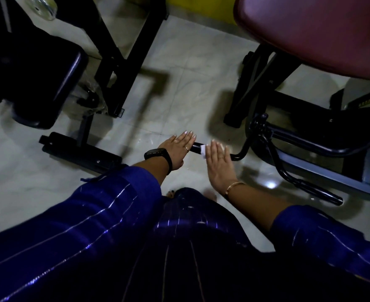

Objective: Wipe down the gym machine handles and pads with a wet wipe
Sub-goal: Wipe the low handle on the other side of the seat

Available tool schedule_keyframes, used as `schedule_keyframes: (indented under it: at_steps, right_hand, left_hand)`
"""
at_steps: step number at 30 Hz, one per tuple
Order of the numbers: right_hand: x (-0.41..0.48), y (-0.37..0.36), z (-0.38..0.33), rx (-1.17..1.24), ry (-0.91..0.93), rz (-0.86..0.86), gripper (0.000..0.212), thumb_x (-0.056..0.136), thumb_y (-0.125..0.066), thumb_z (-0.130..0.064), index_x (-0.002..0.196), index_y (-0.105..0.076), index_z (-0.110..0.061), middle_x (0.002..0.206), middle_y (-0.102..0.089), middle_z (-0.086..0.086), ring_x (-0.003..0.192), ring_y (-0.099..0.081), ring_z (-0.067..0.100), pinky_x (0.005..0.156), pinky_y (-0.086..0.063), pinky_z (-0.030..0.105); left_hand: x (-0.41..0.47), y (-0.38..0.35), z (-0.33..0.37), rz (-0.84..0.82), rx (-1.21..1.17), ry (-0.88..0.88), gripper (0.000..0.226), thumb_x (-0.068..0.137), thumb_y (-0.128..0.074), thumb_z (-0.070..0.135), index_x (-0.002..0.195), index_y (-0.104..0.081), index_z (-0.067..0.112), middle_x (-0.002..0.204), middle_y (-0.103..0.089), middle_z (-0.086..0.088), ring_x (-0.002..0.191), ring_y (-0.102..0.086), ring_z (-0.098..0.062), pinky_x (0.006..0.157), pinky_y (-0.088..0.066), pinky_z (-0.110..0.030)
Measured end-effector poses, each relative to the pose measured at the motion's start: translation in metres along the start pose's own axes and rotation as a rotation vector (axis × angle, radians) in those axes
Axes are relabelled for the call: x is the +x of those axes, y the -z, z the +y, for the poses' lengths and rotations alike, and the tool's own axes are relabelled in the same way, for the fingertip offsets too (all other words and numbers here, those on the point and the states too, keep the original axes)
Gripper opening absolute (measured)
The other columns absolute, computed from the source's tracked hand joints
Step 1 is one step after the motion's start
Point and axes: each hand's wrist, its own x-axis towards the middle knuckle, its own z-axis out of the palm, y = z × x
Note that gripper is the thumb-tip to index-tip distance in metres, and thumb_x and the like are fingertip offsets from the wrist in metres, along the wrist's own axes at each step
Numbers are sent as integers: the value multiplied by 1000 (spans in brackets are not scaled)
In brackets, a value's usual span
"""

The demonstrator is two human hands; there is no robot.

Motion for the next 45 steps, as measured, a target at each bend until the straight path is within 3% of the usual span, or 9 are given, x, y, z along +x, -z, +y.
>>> schedule_keyframes:
  at_steps: [4,9,12,18,26,32,37,42,45]
  right_hand:
    - [19,17,-17,85,46,25,69,96,-25,-21,149,15,-1,159,8,21,148,3,34,117,-2,50]
    - [33,26,7,427,-35,-77,75,92,-48,-22,152,-6,-6,158,-16,14,147,-14,26,117,-5,49]
    - [14,7,20,336,-125,-65,66,95,-38,-17,150,-5,-1,156,-15,20,145,-15,33,118,-10,48]
    - [-12,-13,-6,155,-103,18,64,87,-2,-10,147,17,3,156,15,27,145,10,40,117,-2,50]
    - [22,4,-3,222,74,91,82,92,-38,-19,149,20,-10,160,16,12,148,11,27,117,0,50]
    - [-5,-22,14,399,-63,30,81,93,-41,-28,150,16,-13,160,13,11,148,11,27,118,0,50]
    - [-5,-11,8,569,-8,105,62,97,-23,-37,155,-6,-20,162,-2,-2,149,0,17,117,-6,52]
    - [48,39,9,843,-6,-6,42,102,-32,-31,142,-44,-26,144,-49,1,135,-40,21,115,-9,49]
    - [59,39,15,866,-21,-69,37,100,-41,-30,134,-54,-31,133,-59,0,128,-48,22,114,-11,46]
  left_hand:
    - [0,-3,2,28,-27,16,82,96,-45,16,154,12,9,163,13,-7,150,11,-20,122,-5,-36]
    - [3,-4,-1,46,-60,14,82,94,-45,13,154,12,10,163,12,-7,150,10,-19,122,-5,-35]
    - [3,-6,0,54,-54,11,84,94,-46,14,154,13,10,163,12,-8,150,11,-20,122,-5,-35]
    - [5,-5,-1,69,-22,5,84,95,-46,15,153,13,8,163,11,-9,150,10,-21,122,-5,-36]
    - [5,-7,-2,99,-6,10,70,104,-28,40,155,7,8,164,7,-8,151,7,-20,121,-5,-36]
    - [5,-7,-1,107,-20,3,71,104,-26,44,154,8,7,164,7,-10,151,6,-21,121,-5,-37]
    - [5,-9,-1,119,-25,16,70,104,-25,43,154,8,7,164,7,-10,151,6,-21,121,-6,-36]
    - [4,-12,5,147,-110,78,65,106,-22,39,155,5,7,164,5,-8,151,5,-19,121,-5,-35]
    - [4,-11,4,142,-124,82,64,106,-23,36,155,5,7,164,5,-9,151,5,-20,121,-5,-35]
